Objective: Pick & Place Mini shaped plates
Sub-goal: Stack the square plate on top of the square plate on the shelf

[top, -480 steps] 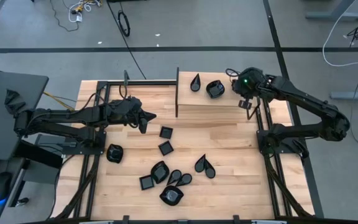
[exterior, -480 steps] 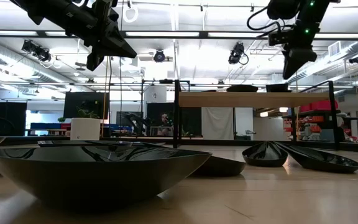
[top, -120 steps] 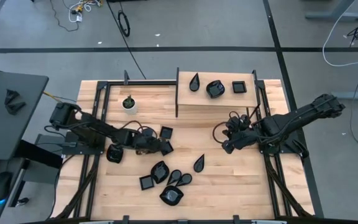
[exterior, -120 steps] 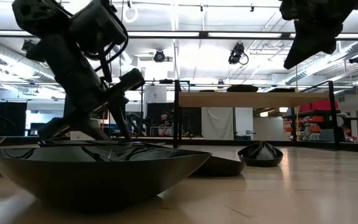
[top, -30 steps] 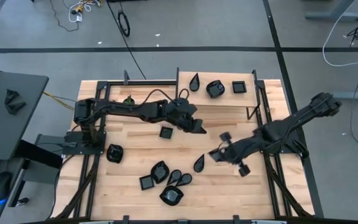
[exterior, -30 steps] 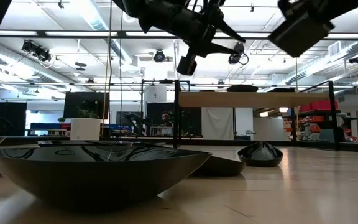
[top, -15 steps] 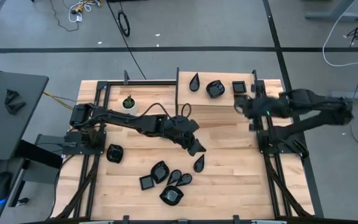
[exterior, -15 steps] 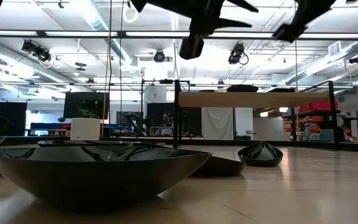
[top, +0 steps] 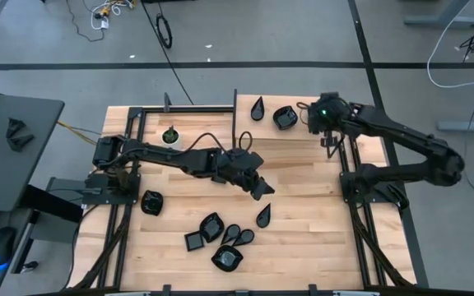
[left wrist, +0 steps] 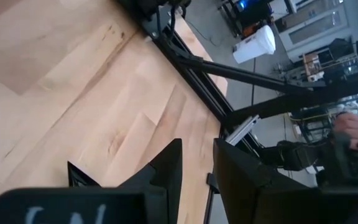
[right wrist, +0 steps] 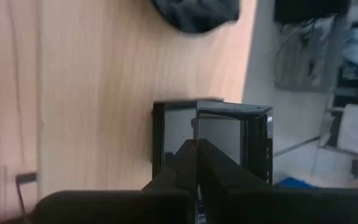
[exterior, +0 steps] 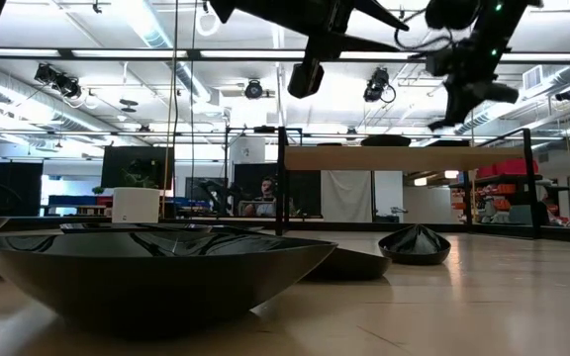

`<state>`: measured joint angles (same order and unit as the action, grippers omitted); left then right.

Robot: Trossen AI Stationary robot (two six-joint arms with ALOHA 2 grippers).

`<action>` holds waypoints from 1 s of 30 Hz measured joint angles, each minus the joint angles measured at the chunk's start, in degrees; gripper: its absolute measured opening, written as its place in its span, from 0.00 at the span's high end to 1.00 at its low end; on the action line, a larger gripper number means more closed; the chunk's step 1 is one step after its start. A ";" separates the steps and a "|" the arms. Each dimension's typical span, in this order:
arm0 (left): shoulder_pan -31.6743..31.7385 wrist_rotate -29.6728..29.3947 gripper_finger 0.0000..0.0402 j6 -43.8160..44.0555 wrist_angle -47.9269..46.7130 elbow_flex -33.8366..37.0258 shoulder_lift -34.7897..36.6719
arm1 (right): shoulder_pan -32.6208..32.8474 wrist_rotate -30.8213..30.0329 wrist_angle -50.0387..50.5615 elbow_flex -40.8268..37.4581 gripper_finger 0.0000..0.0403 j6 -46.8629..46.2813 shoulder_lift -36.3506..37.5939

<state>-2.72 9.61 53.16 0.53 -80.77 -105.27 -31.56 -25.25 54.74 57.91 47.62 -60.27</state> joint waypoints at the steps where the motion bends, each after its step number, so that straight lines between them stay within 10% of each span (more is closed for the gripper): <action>1: -0.05 -0.32 0.77 -0.06 0.01 0.00 0.00 | -1.25 0.90 -0.29 -0.24 0.98 0.71 -0.58; 30: 0.69 -1.44 0.77 -1.94 0.07 0.02 -0.04 | -5.49 9.56 9.49 5.50 0.73 -5.82 -0.47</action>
<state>-2.02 8.18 51.22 0.60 -80.75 -105.32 -37.06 -15.69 64.23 63.40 41.81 -60.74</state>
